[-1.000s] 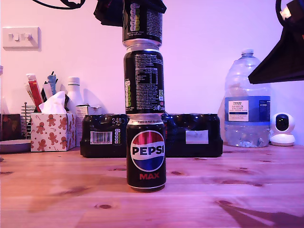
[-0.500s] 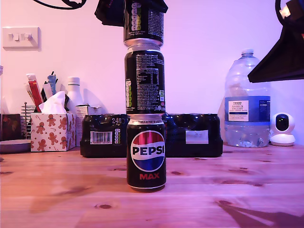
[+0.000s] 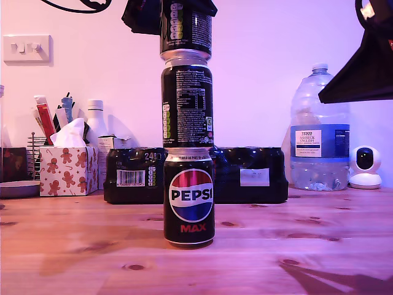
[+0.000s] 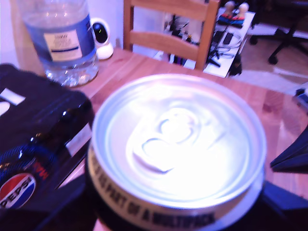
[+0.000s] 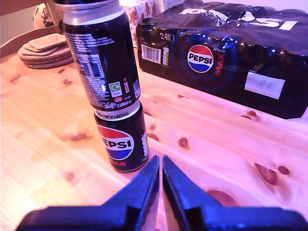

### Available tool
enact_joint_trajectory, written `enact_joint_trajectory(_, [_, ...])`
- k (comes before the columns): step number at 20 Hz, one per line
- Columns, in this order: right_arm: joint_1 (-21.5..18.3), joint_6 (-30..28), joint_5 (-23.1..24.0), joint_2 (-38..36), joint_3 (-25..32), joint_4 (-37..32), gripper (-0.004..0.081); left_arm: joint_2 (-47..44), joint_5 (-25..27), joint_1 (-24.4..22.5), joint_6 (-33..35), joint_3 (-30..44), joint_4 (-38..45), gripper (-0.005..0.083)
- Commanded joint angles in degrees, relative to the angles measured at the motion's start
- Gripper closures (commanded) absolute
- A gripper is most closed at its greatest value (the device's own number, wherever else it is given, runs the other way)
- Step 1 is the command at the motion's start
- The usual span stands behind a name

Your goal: Stack up the Pepsi cans on top of each other

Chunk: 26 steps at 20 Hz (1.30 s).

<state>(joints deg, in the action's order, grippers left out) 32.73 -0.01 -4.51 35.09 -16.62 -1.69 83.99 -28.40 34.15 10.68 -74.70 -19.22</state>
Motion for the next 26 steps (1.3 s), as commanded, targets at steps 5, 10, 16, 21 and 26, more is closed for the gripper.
enact_joint_trajectory(5, [0.22, 0.2, -1.99, -0.04, 0.33, -7.67, 0.0781, -0.37, 0.44, 0.87, -0.13, 0.2, 1.05, 0.0093])
enact_joint_trajectory(10, [0.22, 0.02, -2.03, -0.02, 0.31, -9.81, 0.0782, -0.37, 1.55, 0.85, -0.15, 0.2, 1.25, 0.0093])
enact_joint_trajectory(16, [0.22, 0.02, -2.03, -0.02, 0.31, -9.81, 0.0782, -0.37, 1.51, 0.85, -0.15, 0.2, 1.18, 0.0096])
enact_joint_trajectory(21, [0.22, 0.02, -2.01, -0.02, 0.31, -9.77, 0.0782, -0.37, 1.53, 0.85, -0.7, 0.2, 1.27, 0.0093])
enact_joint_trajectory(26, [0.22, 0.0, -2.01, -0.02, 0.31, -9.51, 0.0782, -0.37, 3.98, 0.92, -3.15, 0.2, 1.31, -0.002])
